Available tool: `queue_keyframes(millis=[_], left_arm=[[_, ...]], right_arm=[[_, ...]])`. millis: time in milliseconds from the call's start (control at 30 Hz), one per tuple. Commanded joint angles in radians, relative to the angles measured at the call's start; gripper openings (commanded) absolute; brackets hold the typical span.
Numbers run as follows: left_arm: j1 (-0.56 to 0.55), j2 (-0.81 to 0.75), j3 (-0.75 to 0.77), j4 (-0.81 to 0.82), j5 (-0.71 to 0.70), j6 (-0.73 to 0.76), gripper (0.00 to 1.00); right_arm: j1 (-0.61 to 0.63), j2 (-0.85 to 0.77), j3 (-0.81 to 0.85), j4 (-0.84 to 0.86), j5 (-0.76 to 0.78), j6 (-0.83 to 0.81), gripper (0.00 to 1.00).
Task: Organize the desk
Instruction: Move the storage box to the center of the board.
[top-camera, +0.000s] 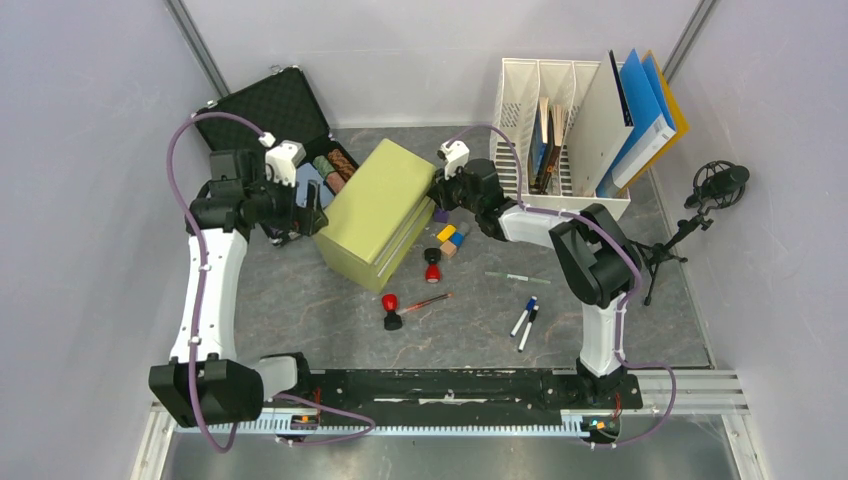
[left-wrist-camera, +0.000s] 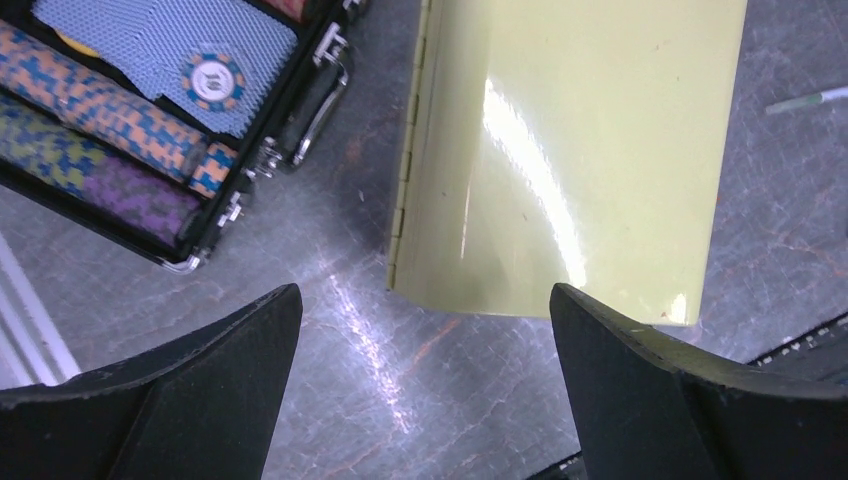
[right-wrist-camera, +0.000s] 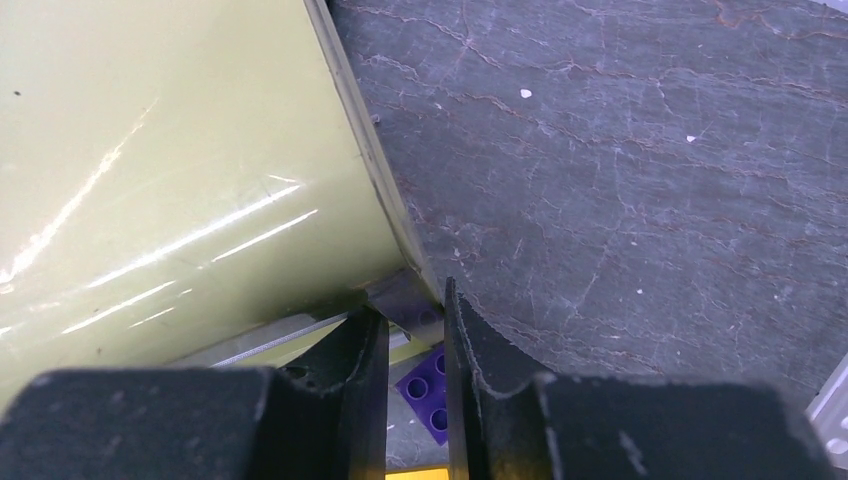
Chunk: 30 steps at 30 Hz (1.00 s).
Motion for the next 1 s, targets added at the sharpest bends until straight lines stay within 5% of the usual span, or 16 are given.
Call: queue_keyframes(millis=[0,333,533,700,967], left_arm=[[0.000,-0.028,-0.055,0.017,0.057,-0.044,1.00],[-0.013,-0.011,-0.171,0.144,0.040,-0.102,1.00],[-0.013,0.015,-0.180,0.208,0.005,-0.119,1.00],[-0.013,0.016,-0.174,0.246,-0.027,-0.131,1.00],[-0.013,0.010,-0.137,0.263,0.028,-0.152,1.00]], right_arm=[[-0.035,-0.051,-0.038,-0.047,0.020,0.125,0.05],[-0.036,-0.122,-0.021,-0.147,-0.014,0.066,0.51],[-0.048,-0.185,-0.025,-0.243,-0.019,0.045,0.66],[-0.071,-0.250,-0.086,-0.252,-0.149,0.126,0.70],[-0.095,-0.258,-0.283,0.122,-0.427,0.484,0.63]])
